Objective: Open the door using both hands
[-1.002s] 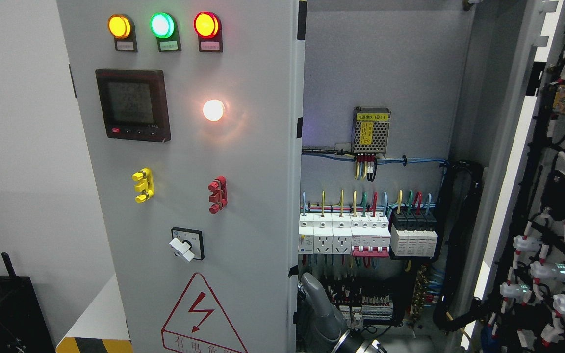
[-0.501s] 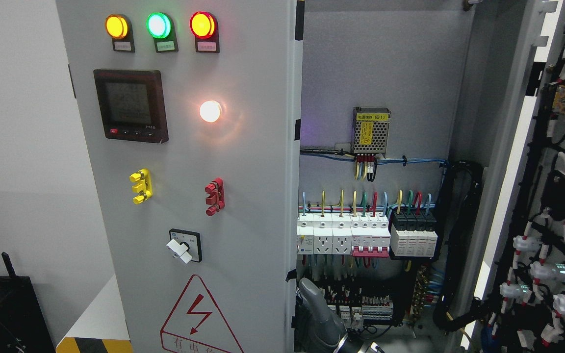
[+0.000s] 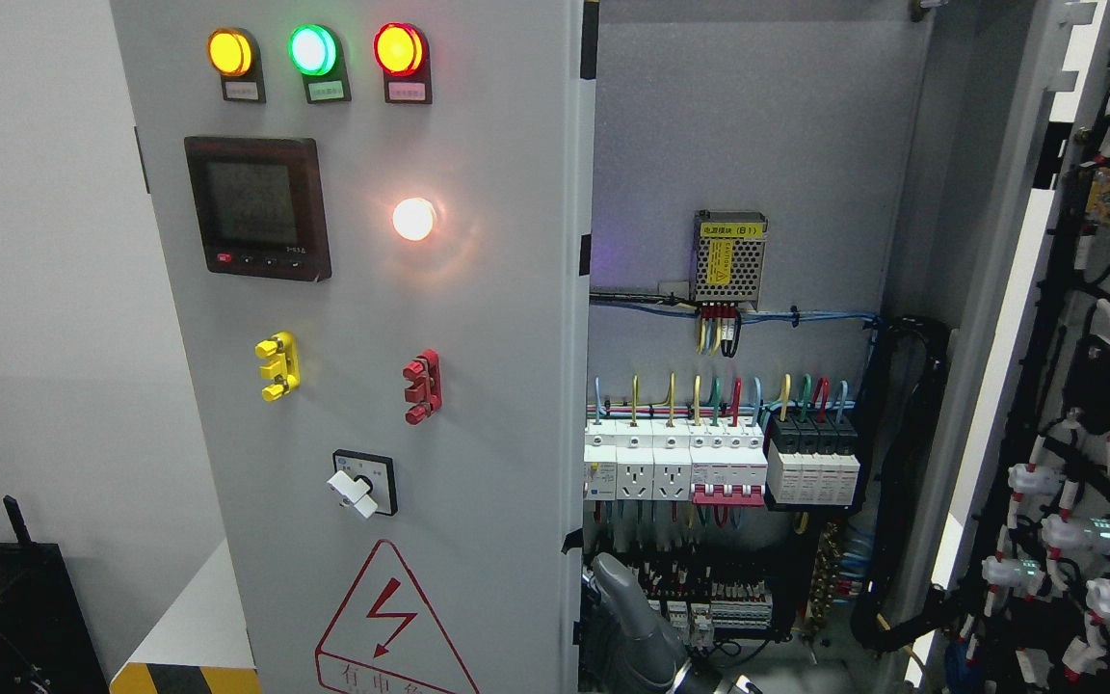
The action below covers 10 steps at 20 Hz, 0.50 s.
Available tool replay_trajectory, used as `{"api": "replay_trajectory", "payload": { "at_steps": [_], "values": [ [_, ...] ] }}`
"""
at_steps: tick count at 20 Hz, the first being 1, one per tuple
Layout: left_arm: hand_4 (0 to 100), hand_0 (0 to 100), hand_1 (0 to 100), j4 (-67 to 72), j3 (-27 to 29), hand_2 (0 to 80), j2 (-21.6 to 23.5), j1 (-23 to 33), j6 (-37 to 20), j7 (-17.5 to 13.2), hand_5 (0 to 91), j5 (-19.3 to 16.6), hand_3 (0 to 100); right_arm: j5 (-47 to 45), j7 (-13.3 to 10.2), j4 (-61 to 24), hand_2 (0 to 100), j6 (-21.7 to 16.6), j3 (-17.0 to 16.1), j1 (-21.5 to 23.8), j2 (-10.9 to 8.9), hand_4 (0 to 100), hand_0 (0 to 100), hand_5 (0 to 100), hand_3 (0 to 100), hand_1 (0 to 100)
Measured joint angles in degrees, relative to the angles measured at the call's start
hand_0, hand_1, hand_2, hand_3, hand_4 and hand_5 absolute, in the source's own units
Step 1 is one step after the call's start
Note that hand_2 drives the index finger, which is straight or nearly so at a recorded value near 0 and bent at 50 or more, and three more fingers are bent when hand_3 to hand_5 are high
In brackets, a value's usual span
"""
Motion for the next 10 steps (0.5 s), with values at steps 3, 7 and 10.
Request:
{"api": "replay_trajectory", "payload": {
  "at_steps": [3,7,10],
  "values": [
    [0,12,39,0.0,0.0,0.0,0.0,0.0,0.2,0.0,0.0,0.0,0,0.0,0.8,0.1,0,0.0,0.0,0.0,-0.12,0,5,0,0,0],
    [0,12,39,0.0,0.0,0.0,0.0,0.0,0.0,0.0,0.0,0.0,0,0.0,1.9,0.1,0,0.2,0.0,-0.1,-0.24,0,5,0,0,0],
    [0,12,39,0.0,0.0,0.0,0.0,0.0,-0.1,0.0,0.0,0.0,0,0.0,2.5,0.2,0,0.2,0.1,-0.2,-0.31,0,5,0,0,0]
  ]
}}
